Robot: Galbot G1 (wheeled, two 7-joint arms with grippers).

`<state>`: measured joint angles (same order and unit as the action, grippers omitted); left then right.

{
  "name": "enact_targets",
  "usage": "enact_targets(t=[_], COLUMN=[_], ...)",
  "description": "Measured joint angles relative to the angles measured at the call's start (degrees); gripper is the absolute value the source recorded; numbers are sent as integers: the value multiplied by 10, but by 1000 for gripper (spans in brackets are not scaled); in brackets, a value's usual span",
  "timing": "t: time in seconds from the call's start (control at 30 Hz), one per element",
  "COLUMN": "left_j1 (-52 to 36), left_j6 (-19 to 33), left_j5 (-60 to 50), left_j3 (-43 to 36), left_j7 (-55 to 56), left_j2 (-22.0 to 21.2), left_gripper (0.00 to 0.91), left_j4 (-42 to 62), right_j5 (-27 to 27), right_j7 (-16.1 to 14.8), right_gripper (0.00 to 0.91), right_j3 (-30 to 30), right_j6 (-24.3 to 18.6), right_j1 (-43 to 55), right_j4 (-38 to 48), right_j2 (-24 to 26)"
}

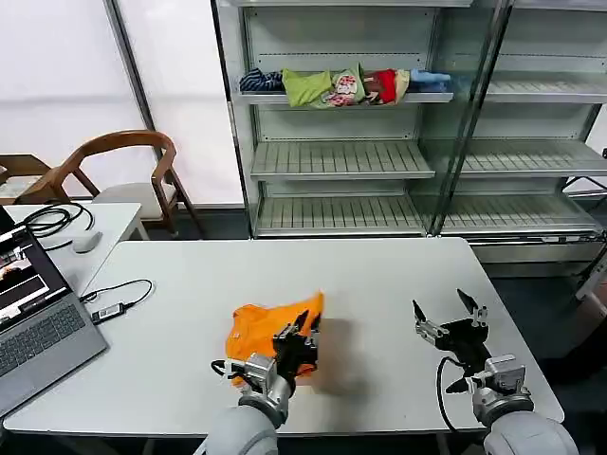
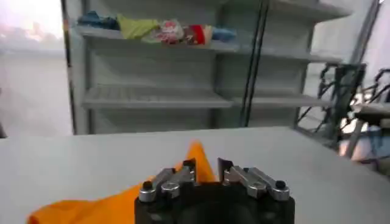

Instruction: Fold and organize the clothes.

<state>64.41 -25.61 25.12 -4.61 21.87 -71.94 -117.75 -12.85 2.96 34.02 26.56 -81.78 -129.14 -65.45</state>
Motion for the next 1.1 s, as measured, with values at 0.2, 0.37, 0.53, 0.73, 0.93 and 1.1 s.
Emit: enact_targets(t=[0.2, 0.37, 0.53, 0.73, 0.93, 1.1], left_j1=[-19, -35, -35, -7, 33, 58], left_j6=[18, 34, 66, 126, 183, 212], left_j5=[19, 15, -22, -68, -95, -109], left_j3=[-20, -8, 52, 167, 273, 324], left_j7=[-14, -31, -71, -147, -206, -238], left_j2=[-18, -19, 8, 60, 85, 94], left_gripper=[907, 907, 907, 907, 907, 907], left_j4=[14, 17, 29, 52, 73, 80], right_j5=[2, 7, 17, 28, 34, 40], right_j7=[3, 6, 10, 11, 8, 5], right_gripper=[907, 907, 907, 907, 907, 907], right_j3=[0, -8, -21, -38, -53, -56], right_j6=[-4, -8, -18, -34, -53, -66], right_j1=[13, 27, 44, 69, 91, 99], right_j4=[11, 21, 39, 69, 99, 119], right_j2=[-1, -7, -16, -29, -39, -41])
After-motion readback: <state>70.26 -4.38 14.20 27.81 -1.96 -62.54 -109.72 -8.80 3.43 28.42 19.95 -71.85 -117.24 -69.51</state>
